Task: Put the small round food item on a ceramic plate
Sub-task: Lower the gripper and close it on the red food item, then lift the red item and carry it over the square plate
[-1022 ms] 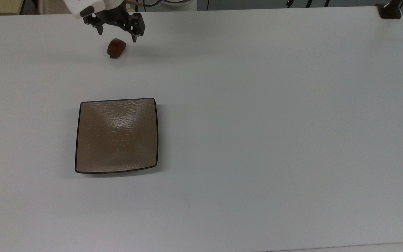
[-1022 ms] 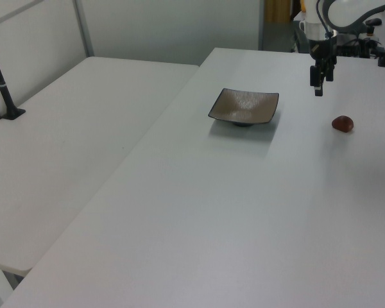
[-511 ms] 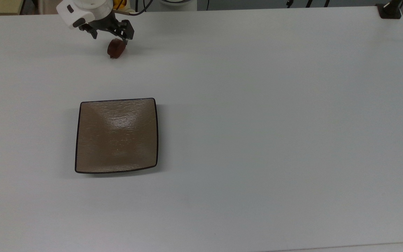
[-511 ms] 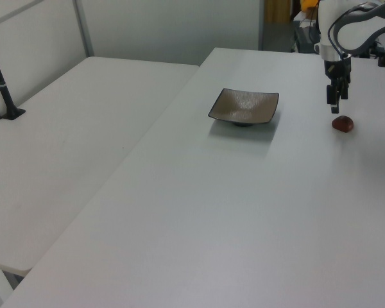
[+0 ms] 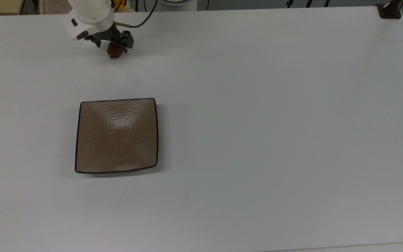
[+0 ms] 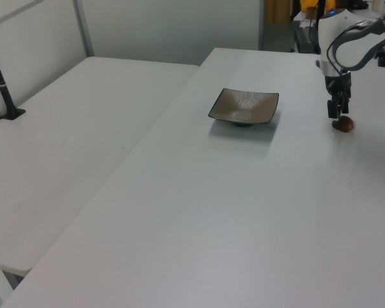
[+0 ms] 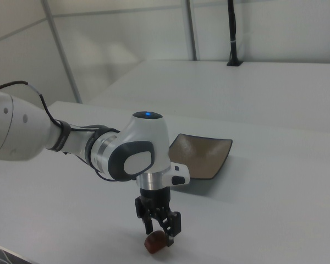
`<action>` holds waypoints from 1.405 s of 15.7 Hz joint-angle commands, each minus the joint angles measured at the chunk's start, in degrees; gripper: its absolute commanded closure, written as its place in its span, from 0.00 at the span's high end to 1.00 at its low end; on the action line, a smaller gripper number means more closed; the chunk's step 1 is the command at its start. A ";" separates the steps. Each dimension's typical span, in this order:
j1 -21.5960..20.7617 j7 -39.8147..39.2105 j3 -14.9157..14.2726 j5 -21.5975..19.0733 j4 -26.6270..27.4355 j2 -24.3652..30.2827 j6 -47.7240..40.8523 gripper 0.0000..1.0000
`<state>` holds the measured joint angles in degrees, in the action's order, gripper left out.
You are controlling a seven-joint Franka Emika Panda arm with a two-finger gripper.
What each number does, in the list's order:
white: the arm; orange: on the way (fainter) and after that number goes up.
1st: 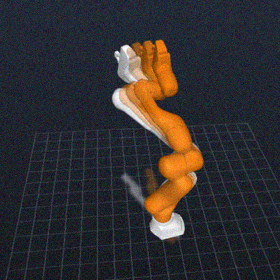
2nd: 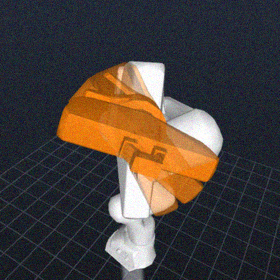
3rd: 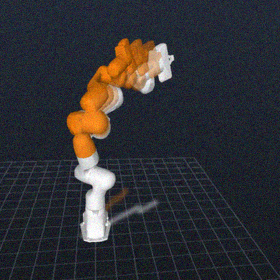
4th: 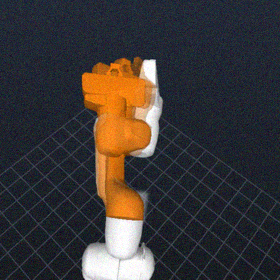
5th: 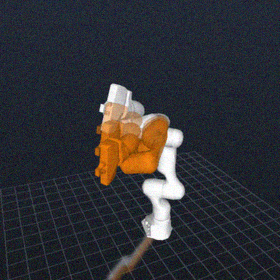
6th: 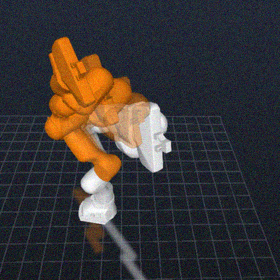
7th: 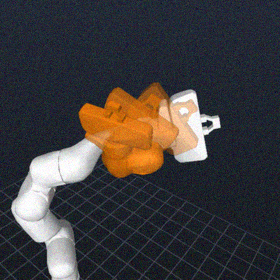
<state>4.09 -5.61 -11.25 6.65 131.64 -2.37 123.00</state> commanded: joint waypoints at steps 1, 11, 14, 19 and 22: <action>-0.05 -1.06 -0.27 0.64 1.26 0.70 2.33 0.00; -0.75 -0.10 -0.18 -0.85 -7.68 0.79 -0.81 0.00; -0.75 2.17 0.87 -6.19 -19.69 -4.81 -4.77 0.00; -0.14 11.58 3.95 -7.62 -35.21 -15.20 -5.67 0.00; 0.99 15.26 6.40 -7.89 -41.96 -21.34 -3.38 0.00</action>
<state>3.65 5.39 -7.21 -0.26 98.28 -16.45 118.97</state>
